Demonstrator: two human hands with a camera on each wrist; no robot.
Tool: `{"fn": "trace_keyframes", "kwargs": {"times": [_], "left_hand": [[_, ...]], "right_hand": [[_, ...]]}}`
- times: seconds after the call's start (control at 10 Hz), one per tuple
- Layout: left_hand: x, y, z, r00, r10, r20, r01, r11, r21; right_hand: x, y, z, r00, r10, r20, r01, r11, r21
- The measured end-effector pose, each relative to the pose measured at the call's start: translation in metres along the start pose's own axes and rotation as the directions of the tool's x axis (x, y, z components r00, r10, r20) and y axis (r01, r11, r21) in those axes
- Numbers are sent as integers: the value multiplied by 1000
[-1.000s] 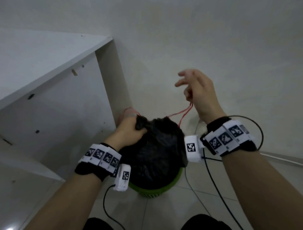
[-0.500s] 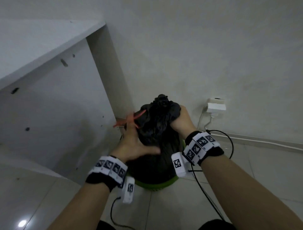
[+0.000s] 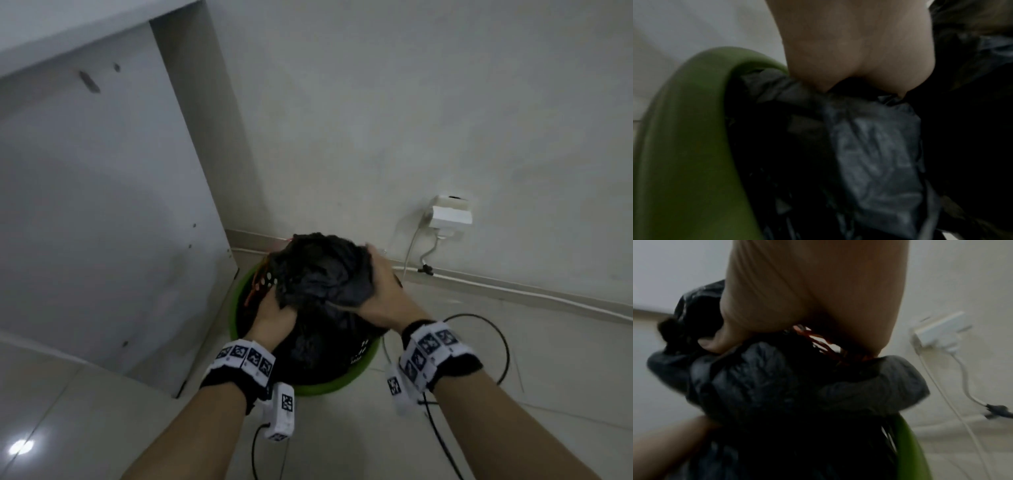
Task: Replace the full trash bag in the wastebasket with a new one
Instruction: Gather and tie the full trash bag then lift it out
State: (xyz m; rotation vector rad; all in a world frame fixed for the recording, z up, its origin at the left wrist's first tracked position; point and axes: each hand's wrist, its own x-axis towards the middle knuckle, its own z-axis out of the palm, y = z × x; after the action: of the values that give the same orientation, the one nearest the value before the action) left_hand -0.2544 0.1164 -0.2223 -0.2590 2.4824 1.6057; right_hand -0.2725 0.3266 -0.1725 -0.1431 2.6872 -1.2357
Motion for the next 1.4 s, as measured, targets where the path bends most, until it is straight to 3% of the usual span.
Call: {"fn": "trace_keyframes", "kwargs": {"times": [0.1,0.2,0.3,0.4,0.5,0.6,0.7,0.8,0.9,1.0,1.1,1.2,1.3,1.4], "left_hand": [[3,-15,12,994,-109,-14,109,994,9],[0,-19,30,989,-149,16,146,983,109],[-3,-21,31,986,-127,107,105,976,189],[7,-17,0,976,-67,205,57,997,55],[9,6,-24,962,94,255,-102,995,18],[2,40,-12,946,176,271,-125,973,-196],[6,64,-2,996,-27,84,63,885,-462],[10,87,-16,980,-196,-35,149,840,-522],[7,107,-33,976,-147,-160,44,856,-515],[-5,118,-38,992,24,-126,-92,816,-571],[-17,125,-39,981,193,-21,-149,677,-720],[-21,143,-59,954,295,45,-80,399,-914],[-18,161,-95,956,290,47,-43,297,-954],[-15,174,-114,951,307,26,-122,451,-884]], "right_hand": [[3,23,44,959,30,280,-4,996,-93],[21,42,103,943,196,269,-168,978,-125],[21,39,117,954,145,262,-105,982,-160],[17,39,96,960,186,209,-172,982,-84],[19,21,59,975,184,125,-192,980,59],[21,-20,42,994,-9,105,-5,991,133],[19,-53,28,968,-117,220,112,993,36],[12,-68,7,969,-178,171,176,984,31],[-2,-65,-12,956,-192,-223,224,966,131],[-5,-60,-8,946,-184,-266,237,954,184],[4,-64,4,941,-239,-238,286,940,186],[11,-77,-19,903,-281,-325,346,924,161],[0,-97,-66,910,-297,-290,334,939,86],[-19,-118,-109,966,-217,-143,194,968,-159]]}}
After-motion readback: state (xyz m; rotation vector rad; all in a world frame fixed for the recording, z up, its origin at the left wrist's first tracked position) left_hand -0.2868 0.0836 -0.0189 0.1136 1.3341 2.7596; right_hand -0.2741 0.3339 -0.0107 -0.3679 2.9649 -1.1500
